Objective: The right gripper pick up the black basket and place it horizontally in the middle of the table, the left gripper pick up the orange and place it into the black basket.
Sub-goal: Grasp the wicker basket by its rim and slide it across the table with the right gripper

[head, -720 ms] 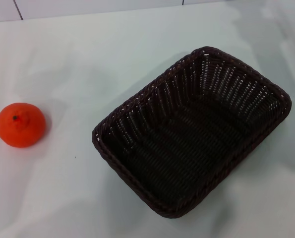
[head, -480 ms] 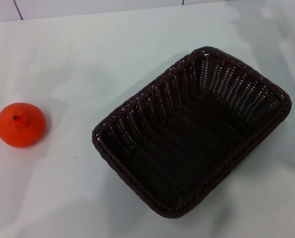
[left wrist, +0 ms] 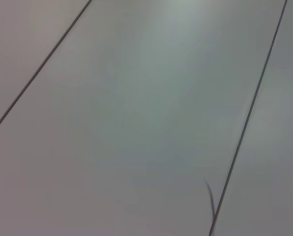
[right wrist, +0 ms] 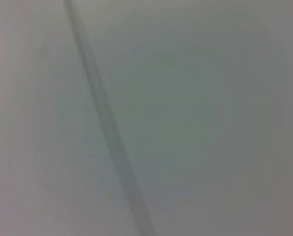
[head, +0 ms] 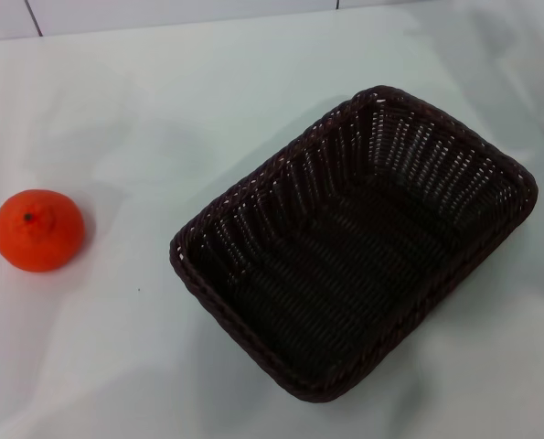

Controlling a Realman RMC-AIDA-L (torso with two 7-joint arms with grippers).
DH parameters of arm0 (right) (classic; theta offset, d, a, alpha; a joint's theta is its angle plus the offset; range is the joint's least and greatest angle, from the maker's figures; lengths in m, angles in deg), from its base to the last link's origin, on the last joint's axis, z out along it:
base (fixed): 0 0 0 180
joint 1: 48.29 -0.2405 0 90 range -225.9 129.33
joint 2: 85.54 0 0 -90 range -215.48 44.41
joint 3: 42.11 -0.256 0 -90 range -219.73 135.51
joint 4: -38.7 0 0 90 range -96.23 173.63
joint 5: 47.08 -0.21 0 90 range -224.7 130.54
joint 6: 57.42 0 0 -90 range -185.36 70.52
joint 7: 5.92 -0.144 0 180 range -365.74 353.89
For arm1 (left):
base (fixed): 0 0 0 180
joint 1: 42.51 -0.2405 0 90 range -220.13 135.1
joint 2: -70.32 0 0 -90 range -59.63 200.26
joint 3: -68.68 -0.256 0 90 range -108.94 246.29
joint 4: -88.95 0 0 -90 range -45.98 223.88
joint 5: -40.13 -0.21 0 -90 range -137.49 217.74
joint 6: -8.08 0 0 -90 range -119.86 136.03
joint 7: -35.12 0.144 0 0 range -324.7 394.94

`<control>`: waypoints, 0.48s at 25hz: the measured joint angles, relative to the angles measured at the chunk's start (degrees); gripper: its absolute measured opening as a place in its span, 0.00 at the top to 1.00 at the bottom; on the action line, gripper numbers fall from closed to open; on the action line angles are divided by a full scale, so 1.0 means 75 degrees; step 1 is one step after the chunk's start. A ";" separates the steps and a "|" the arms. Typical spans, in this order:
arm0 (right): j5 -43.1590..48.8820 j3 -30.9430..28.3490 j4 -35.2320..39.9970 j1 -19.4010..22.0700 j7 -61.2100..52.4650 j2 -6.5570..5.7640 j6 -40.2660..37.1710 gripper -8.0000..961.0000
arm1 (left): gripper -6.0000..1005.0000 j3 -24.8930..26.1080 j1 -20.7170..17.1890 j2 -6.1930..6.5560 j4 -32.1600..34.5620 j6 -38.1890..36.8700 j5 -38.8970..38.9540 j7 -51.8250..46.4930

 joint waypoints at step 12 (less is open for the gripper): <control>0.8004 0.2463 0.3840 -0.0507 -0.9856 -0.1659 0.2605 0.16 | 0.24 -0.0012 0.0101 0.0023 -0.0016 -0.0346 0.0034 -0.0013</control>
